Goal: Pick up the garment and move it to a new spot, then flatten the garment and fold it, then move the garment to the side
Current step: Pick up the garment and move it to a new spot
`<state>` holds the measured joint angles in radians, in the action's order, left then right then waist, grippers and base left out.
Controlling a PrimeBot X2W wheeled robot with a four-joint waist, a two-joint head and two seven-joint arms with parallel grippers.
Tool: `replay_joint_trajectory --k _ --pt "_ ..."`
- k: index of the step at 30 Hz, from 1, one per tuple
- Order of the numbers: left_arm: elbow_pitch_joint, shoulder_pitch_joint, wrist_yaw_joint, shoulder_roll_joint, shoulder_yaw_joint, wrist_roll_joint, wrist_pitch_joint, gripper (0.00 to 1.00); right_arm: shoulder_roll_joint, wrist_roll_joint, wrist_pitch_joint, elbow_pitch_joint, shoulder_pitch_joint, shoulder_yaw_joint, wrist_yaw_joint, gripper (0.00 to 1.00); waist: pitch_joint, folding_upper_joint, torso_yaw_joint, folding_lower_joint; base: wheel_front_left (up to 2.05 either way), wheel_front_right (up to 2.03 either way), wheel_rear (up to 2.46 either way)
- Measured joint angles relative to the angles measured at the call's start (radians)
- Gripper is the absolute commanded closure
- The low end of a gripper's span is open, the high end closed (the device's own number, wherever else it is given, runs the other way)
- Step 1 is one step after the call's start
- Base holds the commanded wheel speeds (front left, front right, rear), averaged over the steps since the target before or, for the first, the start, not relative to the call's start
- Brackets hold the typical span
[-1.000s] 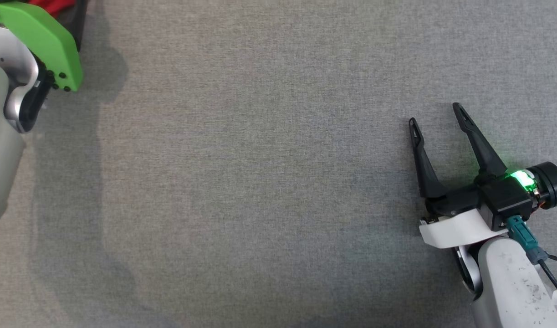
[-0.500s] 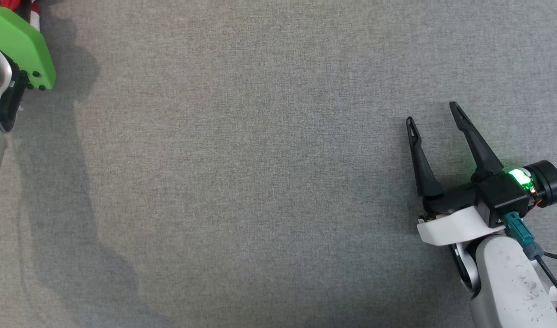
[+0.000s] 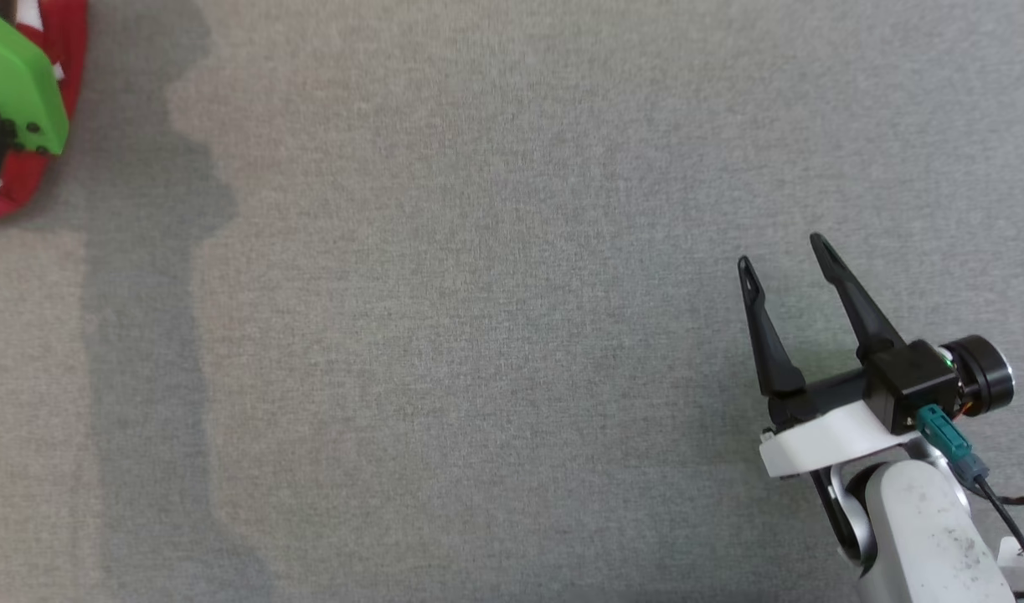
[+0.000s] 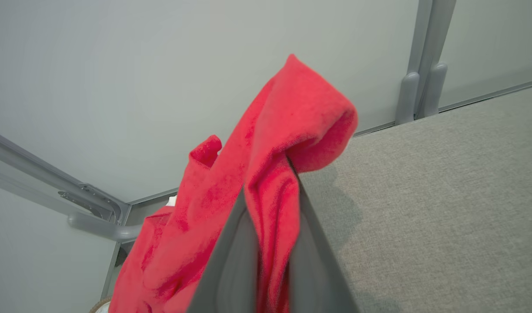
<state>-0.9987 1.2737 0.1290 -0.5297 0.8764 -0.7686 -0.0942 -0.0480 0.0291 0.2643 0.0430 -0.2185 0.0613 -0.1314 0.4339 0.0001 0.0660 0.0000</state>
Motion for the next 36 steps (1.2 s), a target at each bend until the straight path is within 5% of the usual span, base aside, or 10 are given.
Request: replay_joint_trajectory --k 5,12,26,36 --pt "0.079 0.033 0.000 0.005 0.061 0.026 -0.012 1.00 0.000 -0.037 0.000 0.028 0.037 -0.005 0.000 0.00 -0.092 0.0000 -0.006 0.0000 0.00 0.00 0.00" --pt "0.205 0.058 0.000 0.084 0.108 0.016 -0.019 1.00 -0.001 -0.078 0.000 0.059 0.089 -0.018 0.000 0.00 -0.230 0.0000 -0.022 -0.0001 0.00 0.00 0.00" --pt "0.389 -0.075 -0.003 0.442 0.089 -0.155 -0.118 1.00 -0.001 -0.116 0.000 0.086 0.128 -0.050 0.000 0.00 -0.375 0.0001 -0.132 -0.0001 0.00 0.00 0.00" --pt "0.267 -0.324 -0.025 0.475 0.147 -0.165 -0.162 1.00 -0.001 -0.123 0.000 0.083 0.105 -0.074 0.000 0.00 -0.320 0.0000 -0.169 -0.0001 0.00 0.00 0.00"
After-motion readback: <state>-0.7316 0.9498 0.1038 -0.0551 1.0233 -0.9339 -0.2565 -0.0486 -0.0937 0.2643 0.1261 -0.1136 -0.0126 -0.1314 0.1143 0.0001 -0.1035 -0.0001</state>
